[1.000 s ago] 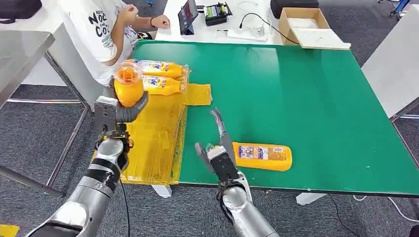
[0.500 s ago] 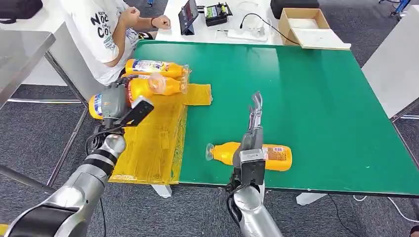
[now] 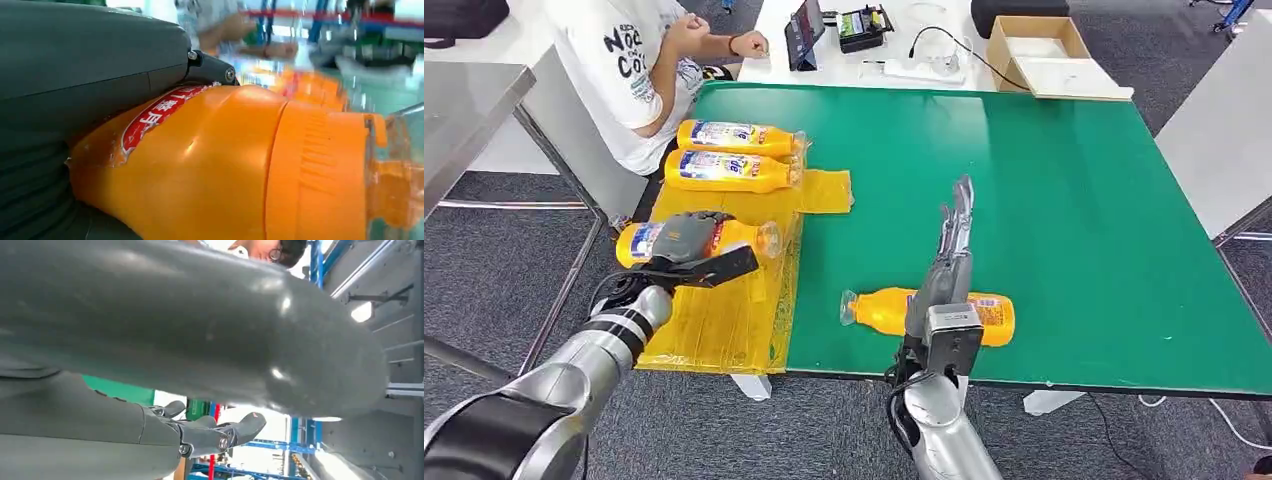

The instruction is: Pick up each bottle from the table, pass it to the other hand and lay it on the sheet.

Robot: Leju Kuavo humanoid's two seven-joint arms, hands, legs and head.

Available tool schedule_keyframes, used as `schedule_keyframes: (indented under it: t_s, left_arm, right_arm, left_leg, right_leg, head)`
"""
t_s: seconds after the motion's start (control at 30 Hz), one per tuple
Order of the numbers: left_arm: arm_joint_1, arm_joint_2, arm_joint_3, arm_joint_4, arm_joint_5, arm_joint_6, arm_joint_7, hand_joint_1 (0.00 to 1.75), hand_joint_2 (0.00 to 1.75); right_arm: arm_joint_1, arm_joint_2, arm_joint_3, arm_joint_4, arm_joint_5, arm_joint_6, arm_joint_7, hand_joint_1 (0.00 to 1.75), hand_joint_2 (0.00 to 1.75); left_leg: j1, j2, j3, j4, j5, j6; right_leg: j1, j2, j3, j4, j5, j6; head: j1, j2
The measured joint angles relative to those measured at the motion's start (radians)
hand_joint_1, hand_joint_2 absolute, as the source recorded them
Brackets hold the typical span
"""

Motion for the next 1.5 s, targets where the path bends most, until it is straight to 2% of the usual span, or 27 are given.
schedule_keyframes:
  t_s: [0.27, 0.43, 0.47, 0.5, 0.53, 1.03, 1.33, 1.5]
  left_arm:
    - [-0.016, 0.009, -0.017, 0.036, 0.012, -0.134, -0.024, 1.75, 1.75]
    - [-0.023, 0.009, -0.019, 0.048, 0.016, -0.156, -0.026, 1.75, 1.75]
    - [-0.024, 0.009, -0.019, 0.049, 0.016, -0.162, -0.026, 0.68, 1.75]
    - [-0.025, 0.009, -0.020, 0.051, 0.016, -0.170, -0.027, 0.00, 1.75]
    - [-0.026, 0.009, -0.021, 0.052, 0.015, -0.181, -0.029, 0.00, 0.00]
    - [-0.022, -0.005, 0.014, 0.061, 0.164, -0.411, -0.100, 0.00, 0.00]
    - [-0.023, -0.006, 0.055, 0.066, 0.238, -0.514, -0.156, 0.00, 0.00]
    - [-0.020, -0.006, 0.091, 0.067, 0.292, -0.516, -0.170, 0.00, 0.00]
  right_arm:
    - [0.002, -0.003, -0.002, 0.005, -0.007, 0.014, -0.003, 0.00, 0.00]
    - [0.002, -0.003, -0.003, 0.014, -0.008, 0.018, -0.003, 0.00, 0.00]
    - [0.002, -0.003, -0.003, 0.015, -0.008, 0.019, -0.003, 0.00, 0.00]
    - [0.002, -0.003, -0.003, 0.017, -0.009, 0.023, -0.003, 0.00, 0.00]
    - [0.002, -0.003, -0.003, 0.019, -0.009, 0.027, -0.003, 0.00, 0.00]
    - [-0.029, -0.001, -0.004, 0.061, -0.015, 0.054, -0.003, 0.00, 0.00]
    - [-0.044, -0.001, -0.004, 0.087, -0.020, 0.060, -0.003, 0.00, 0.00]
    - [-0.048, -0.001, -0.004, 0.103, -0.021, 0.060, -0.003, 0.00, 0.00]
  left_leg:
    - [0.000, 0.000, 0.000, 0.000, 0.000, 0.000]
    - [0.000, 0.000, 0.000, 0.000, 0.000, 0.000]
    - [0.000, 0.000, 0.000, 0.000, 0.000, 0.000]
    - [0.000, 0.000, 0.000, 0.000, 0.000, 0.000]
    - [0.000, 0.000, 0.000, 0.000, 0.000, 0.000]
    - [0.000, -0.001, 0.002, 0.000, 0.000, 0.000]
    - [0.000, -0.001, 0.003, 0.000, 0.000, 0.000]
    - [0.000, -0.001, 0.003, 0.000, 0.000, 0.000]
  right_leg:
    - [0.000, 0.000, 0.001, 0.000, 0.000, 0.000]
    - [0.000, 0.000, 0.001, 0.000, 0.000, 0.000]
    - [0.000, 0.000, 0.001, 0.000, 0.000, 0.000]
    - [0.000, 0.000, 0.001, 0.000, 0.000, 0.000]
    - [0.000, 0.000, 0.001, 0.000, 0.000, 0.000]
    - [0.000, -0.001, 0.003, 0.000, 0.000, 0.000]
    - [0.000, -0.001, 0.004, 0.000, 0.000, 0.000]
    - [0.000, -0.001, 0.004, 0.000, 0.000, 0.000]
  head:
    - [0.000, 0.000]
    - [0.000, 0.000]
    - [0.000, 0.000]
    - [0.000, 0.000]
    - [0.000, 0.000]
    - [0.000, 0.000]
    - [0.000, 0.000]
    - [0.000, 0.000]
